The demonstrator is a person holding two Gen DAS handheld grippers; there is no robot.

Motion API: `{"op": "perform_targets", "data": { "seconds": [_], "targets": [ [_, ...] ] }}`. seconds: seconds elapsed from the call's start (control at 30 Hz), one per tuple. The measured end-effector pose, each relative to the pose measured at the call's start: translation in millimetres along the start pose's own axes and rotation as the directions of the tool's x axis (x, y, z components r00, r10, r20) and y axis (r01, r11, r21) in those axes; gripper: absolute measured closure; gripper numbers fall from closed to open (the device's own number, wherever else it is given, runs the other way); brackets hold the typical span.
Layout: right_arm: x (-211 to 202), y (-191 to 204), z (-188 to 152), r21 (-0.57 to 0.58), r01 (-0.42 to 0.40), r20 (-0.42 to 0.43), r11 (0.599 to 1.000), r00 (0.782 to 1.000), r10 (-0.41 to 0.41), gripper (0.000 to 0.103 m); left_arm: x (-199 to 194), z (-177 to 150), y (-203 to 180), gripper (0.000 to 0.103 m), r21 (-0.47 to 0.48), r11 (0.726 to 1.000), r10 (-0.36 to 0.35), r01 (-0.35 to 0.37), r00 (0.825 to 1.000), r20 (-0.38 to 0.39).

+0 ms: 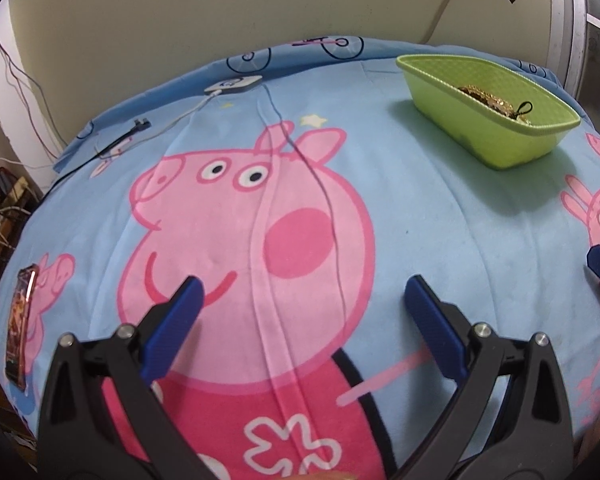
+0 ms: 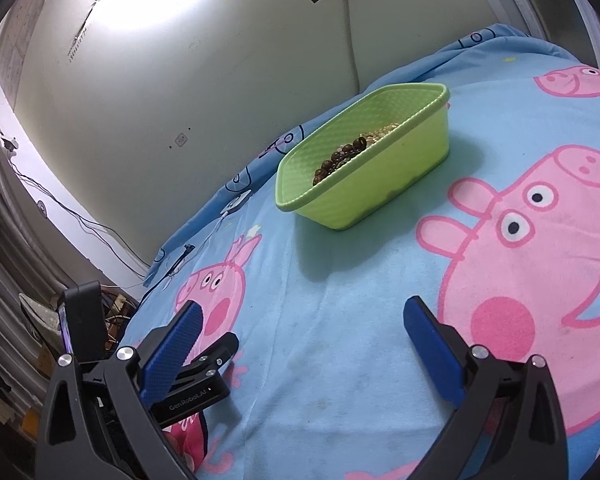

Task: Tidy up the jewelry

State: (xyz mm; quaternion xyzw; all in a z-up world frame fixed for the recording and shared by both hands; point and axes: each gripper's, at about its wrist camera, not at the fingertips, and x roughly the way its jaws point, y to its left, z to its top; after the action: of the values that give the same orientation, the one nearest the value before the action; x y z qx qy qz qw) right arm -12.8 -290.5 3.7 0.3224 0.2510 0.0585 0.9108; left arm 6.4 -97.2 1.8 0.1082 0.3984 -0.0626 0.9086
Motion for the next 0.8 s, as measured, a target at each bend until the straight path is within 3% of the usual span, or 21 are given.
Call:
{"op": "perform_targets", "data": {
  "seconds": [0.8],
  "targets": [
    [2.9, 5.4, -1.9, -0.016, -0.015, -0.016, 1.000, 1.000, 0.015, 0.020, -3.8, 0.9, 2.8, 0.006, -0.014, 1.000, -0.013, 0.013, 1.000, 0.018]
  ]
}}
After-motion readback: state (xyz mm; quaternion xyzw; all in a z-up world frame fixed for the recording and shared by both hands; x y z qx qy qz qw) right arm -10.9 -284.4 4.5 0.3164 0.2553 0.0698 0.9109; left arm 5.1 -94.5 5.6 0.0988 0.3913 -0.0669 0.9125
